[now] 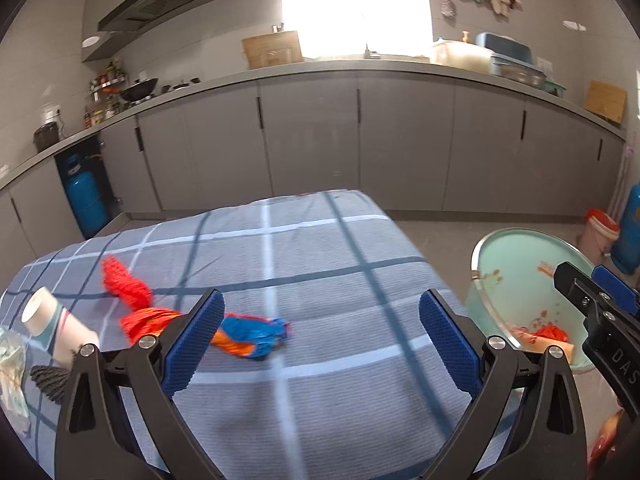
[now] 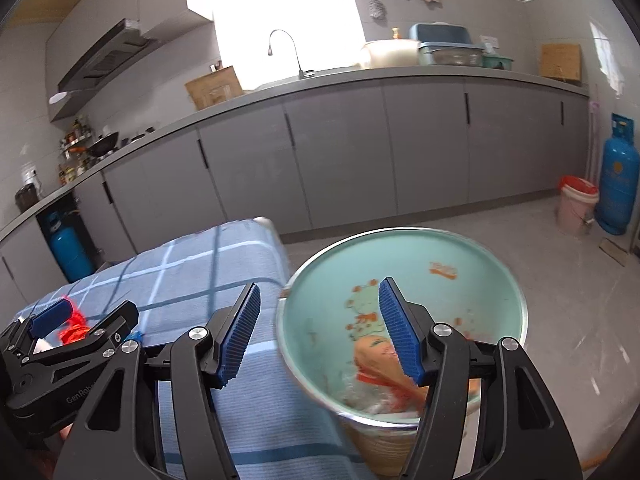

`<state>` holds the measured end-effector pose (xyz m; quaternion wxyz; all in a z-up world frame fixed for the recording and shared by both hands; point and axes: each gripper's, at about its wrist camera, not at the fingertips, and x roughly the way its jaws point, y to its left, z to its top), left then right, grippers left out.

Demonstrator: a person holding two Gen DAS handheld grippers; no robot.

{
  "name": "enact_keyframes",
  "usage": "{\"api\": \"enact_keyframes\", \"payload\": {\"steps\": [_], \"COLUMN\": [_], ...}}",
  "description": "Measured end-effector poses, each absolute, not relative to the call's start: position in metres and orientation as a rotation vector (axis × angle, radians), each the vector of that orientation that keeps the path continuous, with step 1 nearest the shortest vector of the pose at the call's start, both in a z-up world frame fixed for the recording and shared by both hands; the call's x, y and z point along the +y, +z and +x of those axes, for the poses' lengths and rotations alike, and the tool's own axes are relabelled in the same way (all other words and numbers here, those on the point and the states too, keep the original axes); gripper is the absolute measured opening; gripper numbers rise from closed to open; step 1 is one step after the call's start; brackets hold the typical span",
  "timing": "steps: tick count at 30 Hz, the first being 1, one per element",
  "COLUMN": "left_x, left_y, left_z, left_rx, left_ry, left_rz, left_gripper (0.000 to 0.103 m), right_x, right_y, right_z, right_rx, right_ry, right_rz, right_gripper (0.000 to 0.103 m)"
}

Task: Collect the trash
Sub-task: 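Carry the red mesh bag and white sponge over the green bucket and release both, then grasp the blue-orange wrapper with the right tool while the left tool grasps the black mesh sleeve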

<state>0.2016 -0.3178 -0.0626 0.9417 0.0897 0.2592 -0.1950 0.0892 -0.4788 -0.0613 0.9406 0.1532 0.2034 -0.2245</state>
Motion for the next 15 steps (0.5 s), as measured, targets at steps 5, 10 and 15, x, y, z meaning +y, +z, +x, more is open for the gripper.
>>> {"api": "enact_keyframes", "payload": {"steps": [5,10,15], "left_x": [-0.278,-0.236,-0.197], "left_y": [-0.063,-0.066,-0.071], "left_z": [0.205,0.205,0.21], "left_rx": [0.53,0.525,0.539], "left_ry": [-0.343,-0.281,-0.218], "left_rz": [0.152,0.138,0.114], "left_gripper": [0.097,0.097,0.097], "right_x": [-0.447,-0.419,-0.387], "right_y": [-0.064,-0.066,-0.074], "right_z": [0.111,0.128,0.144], "right_rx": [0.452,0.472,0.501], "right_ry": [-0.376,-0.308,-0.252], "right_rz": [0.292,0.266,0.231], "right_gripper": [0.063,0.067,0.067]}}
